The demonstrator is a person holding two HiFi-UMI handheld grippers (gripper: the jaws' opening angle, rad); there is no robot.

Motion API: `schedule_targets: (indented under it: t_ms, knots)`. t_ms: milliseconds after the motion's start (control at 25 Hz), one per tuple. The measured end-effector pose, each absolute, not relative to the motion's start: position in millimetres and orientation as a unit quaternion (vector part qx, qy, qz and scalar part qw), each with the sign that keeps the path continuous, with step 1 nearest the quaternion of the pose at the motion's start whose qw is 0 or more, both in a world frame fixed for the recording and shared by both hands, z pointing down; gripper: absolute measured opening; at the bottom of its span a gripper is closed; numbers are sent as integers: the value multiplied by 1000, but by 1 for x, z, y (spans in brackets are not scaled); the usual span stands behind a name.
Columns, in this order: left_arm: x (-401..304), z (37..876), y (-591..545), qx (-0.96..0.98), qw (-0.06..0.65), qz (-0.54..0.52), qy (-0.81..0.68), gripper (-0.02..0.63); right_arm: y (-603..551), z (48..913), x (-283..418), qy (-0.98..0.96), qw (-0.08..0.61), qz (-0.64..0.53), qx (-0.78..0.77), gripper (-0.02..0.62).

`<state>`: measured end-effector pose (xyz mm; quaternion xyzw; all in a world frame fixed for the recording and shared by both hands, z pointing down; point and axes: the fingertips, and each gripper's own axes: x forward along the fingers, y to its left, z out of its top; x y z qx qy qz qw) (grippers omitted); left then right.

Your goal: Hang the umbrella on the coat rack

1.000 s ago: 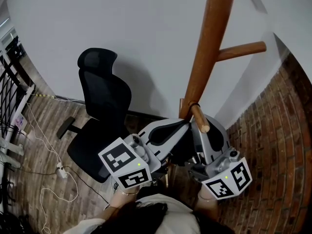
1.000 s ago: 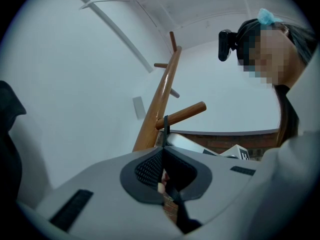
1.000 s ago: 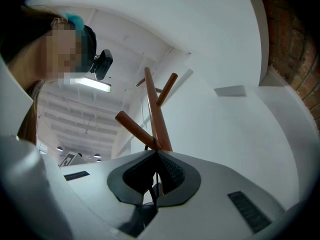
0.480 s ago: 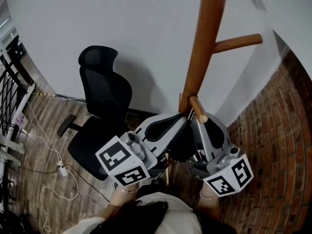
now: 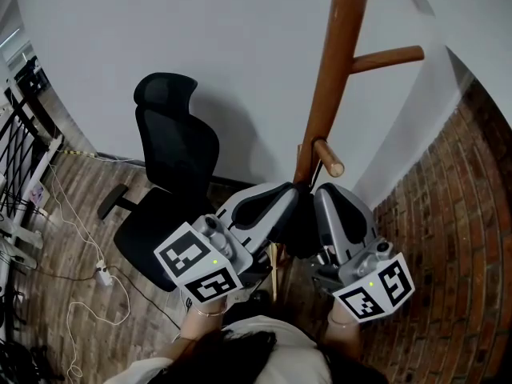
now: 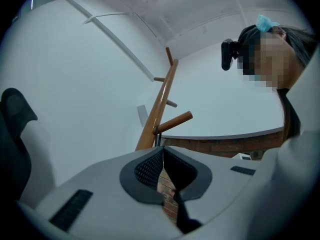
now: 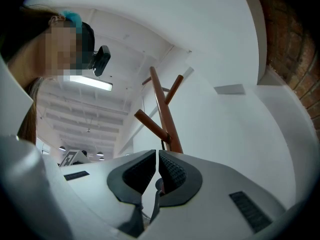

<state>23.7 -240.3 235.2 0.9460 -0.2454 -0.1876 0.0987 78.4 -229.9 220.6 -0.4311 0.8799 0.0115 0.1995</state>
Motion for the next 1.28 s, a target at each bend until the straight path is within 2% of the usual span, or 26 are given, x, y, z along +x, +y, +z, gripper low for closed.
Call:
schedule_targets:
  t_ms: [1280]
  knots:
    - [15,250,-132,934,81,-156,-312,11,-129,239,87,873,169,20,-456,35]
